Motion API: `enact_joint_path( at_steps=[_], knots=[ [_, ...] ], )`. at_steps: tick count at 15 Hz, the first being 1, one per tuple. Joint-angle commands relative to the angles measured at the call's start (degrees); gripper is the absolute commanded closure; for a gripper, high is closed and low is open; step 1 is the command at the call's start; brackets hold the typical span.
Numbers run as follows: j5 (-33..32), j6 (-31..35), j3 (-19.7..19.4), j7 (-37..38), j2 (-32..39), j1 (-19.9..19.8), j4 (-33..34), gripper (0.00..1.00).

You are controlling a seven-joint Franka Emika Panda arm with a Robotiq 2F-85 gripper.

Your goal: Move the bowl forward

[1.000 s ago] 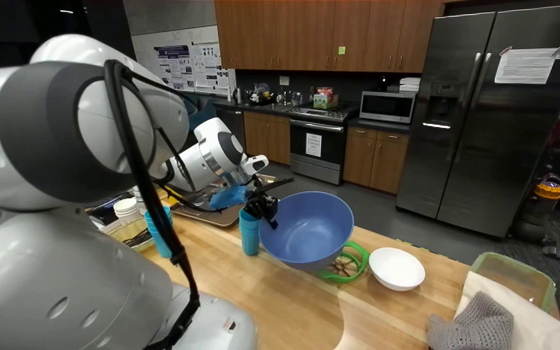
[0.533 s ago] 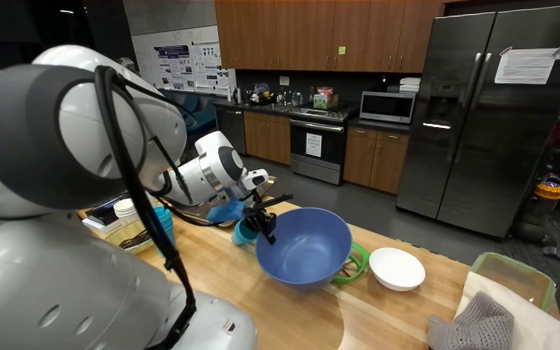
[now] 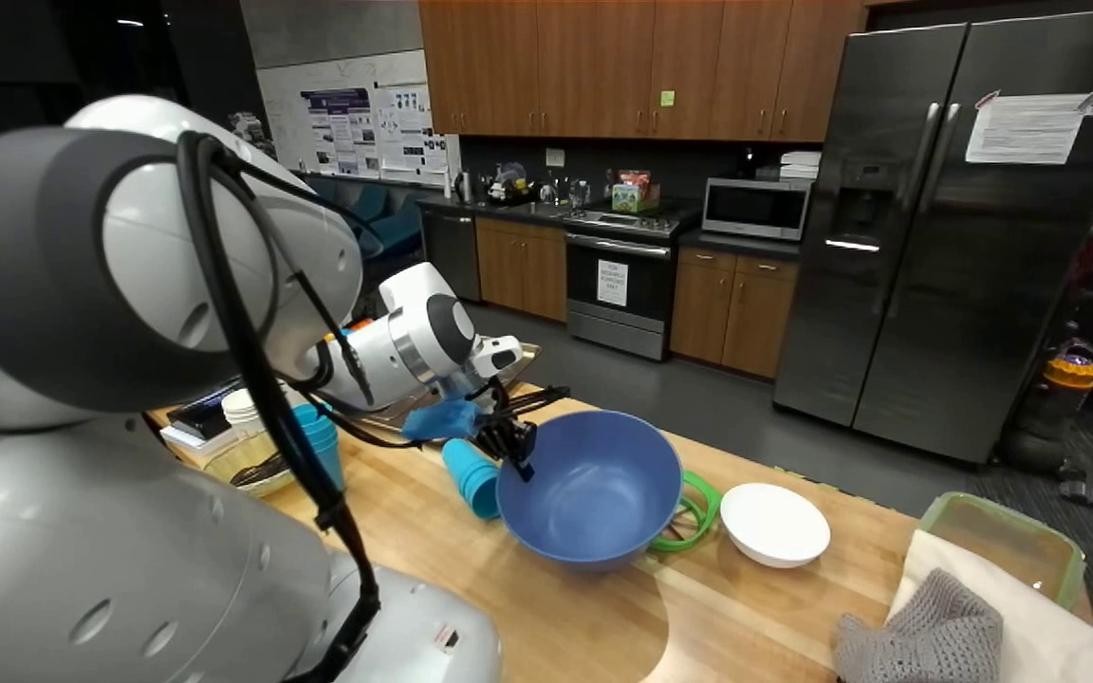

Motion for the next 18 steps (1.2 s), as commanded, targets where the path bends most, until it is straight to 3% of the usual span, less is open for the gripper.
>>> enact_joint_path(
  at_steps=[1,8,17,18],
  knots=[
    [5.6,3.1,-1.3,-7.7,-0.5,1.3,-1.6,1.0],
    [18.6,-0.7,-1.9,-18.9,1.5,2.8,-1.5,1.0],
    [18.9,-0.5,-0.7,-17.0,-0.3,1.8,-1.7,1.0],
    [17.5,-0.6,-0.2,-17.1,0.6,1.5,-1.0,0.75]
  ],
)
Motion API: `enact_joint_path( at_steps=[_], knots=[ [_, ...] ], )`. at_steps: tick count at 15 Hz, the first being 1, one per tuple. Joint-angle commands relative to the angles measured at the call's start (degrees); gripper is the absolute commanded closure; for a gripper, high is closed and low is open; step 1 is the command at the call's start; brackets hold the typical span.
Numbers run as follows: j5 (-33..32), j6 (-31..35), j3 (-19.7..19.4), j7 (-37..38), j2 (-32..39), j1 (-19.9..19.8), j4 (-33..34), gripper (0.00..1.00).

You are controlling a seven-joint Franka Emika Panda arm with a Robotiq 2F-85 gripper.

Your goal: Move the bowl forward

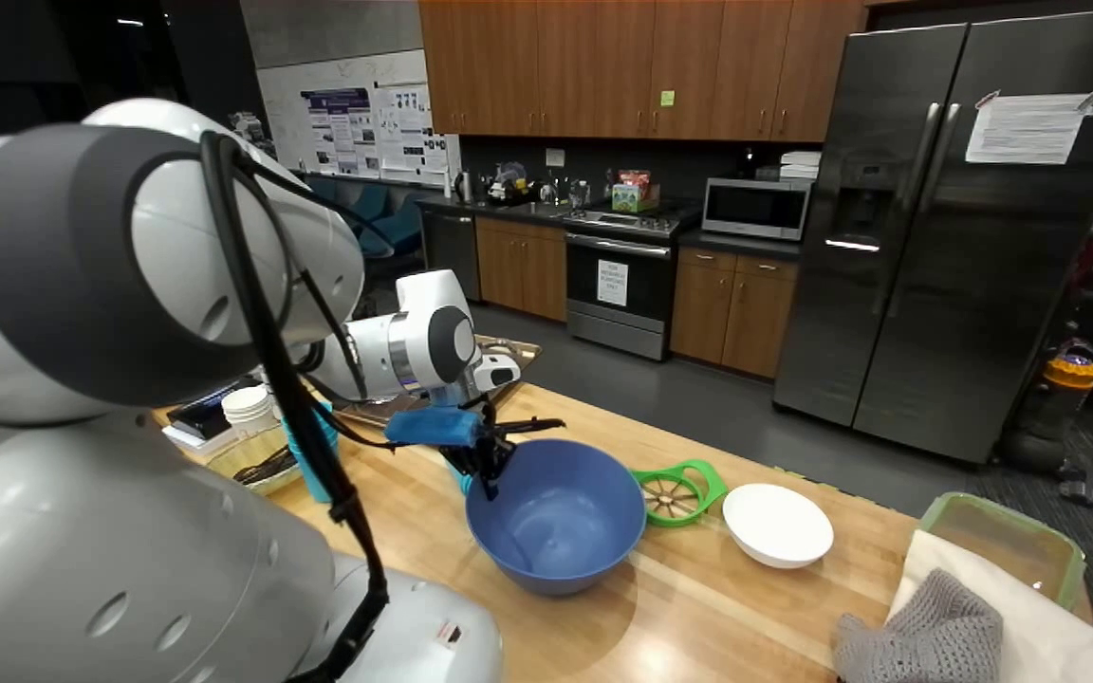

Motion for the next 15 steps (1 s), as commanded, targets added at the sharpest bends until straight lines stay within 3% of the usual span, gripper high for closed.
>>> enact_joint_path(
  at_steps=[1,5,15],
  knots=[
    [0.3,-0.1,0.6,-0.3,-0.1,-0.5,0.1,0.99],
    [0.3,-0.1,0.8,-0.3,0.0,-0.4,0.1,0.75],
    [0.3,-0.1,0.8,-0.3,0.0,-0.4,0.1,0.75]
  ],
)
